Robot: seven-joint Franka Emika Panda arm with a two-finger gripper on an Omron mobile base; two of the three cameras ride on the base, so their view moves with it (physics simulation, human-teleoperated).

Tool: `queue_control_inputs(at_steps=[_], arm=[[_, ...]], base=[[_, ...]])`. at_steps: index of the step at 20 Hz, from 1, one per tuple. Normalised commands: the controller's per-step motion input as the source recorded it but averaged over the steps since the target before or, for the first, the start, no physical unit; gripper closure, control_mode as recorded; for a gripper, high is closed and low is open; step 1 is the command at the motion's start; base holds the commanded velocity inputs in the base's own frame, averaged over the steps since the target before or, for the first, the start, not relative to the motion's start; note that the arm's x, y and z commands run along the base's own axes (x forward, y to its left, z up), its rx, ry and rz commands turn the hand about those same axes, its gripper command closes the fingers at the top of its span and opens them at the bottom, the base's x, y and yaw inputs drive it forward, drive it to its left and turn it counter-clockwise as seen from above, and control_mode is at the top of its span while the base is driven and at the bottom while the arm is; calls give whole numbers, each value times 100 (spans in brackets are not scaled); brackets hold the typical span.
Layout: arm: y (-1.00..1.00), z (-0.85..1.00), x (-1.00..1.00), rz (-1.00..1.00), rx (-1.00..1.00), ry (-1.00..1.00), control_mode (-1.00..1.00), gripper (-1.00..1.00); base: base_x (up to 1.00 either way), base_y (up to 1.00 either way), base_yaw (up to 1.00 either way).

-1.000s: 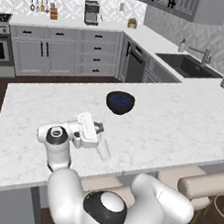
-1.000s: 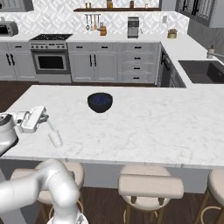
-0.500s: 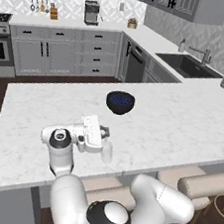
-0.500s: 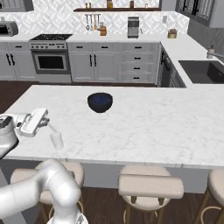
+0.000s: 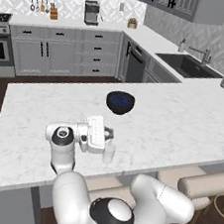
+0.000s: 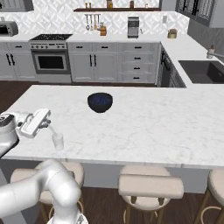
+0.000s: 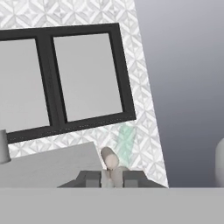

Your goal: Take a straw from the drawer in front and place it inside the glass cup on the dining counter.

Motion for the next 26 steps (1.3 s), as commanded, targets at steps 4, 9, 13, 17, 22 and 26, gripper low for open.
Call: queue_control_inputs(at_steps=[4, 9, 13, 17, 22, 26], arm=[[0, 24, -1, -7, 4, 0, -100, 100], [0, 29, 0, -7, 2, 0, -100, 100], [0, 0, 6, -4, 0, 0, -100, 100], [0, -1, 29, 0, 0, 0, -100, 100], [0, -12, 26, 0, 0, 0, -100, 100], [0, -18, 0, 0, 0, 0, -100, 100]], base=[[0, 0, 0], [0, 0, 0], [0, 0, 0], [0, 0, 0], [0, 0, 0], [0, 0, 0]])
